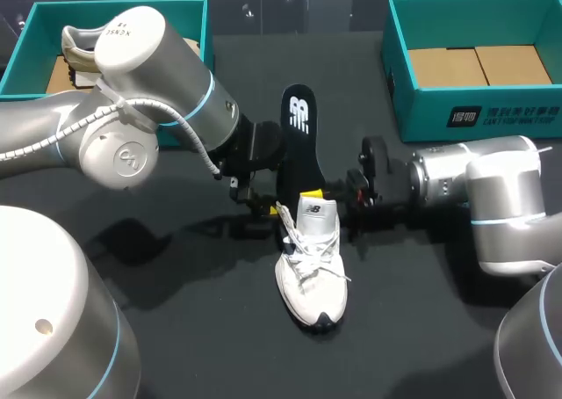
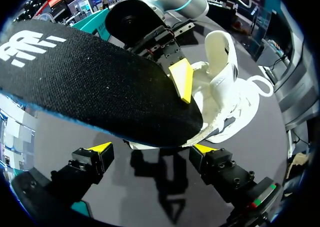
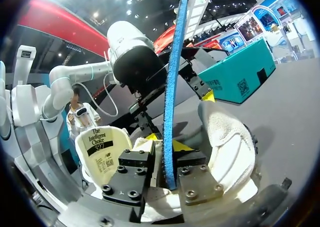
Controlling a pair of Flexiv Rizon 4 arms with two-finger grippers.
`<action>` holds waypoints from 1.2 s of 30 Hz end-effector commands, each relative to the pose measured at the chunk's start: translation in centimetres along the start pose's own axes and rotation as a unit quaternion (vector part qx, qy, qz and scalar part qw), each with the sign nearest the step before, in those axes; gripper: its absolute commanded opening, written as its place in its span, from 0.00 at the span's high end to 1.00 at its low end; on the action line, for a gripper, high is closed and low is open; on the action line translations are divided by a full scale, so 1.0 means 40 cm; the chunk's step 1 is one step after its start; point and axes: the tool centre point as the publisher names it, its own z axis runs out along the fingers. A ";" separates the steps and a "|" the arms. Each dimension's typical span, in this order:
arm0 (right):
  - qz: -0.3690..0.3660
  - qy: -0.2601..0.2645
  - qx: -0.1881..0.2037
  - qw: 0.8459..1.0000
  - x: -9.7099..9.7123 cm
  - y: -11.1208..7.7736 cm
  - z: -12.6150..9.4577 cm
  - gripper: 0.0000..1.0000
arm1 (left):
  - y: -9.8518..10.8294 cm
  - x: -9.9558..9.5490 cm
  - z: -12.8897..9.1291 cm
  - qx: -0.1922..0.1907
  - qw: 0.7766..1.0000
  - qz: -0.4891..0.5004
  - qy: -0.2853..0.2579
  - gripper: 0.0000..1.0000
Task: Take the shoe out of the shoebox, open the shoe tongue, remove and reinsert the insole, then place the shoe into the shoebox
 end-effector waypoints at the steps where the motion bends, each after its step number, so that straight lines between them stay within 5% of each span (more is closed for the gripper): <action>1: -0.004 -0.001 0.008 1.000 0.003 0.007 0.003 0.79 | 0.000 0.001 0.000 0.000 1.000 0.000 0.000 0.00; 36: -0.040 0.011 0.055 0.998 -0.012 0.094 0.019 0.82 | 0.000 0.001 0.000 0.000 1.000 0.000 0.000 0.00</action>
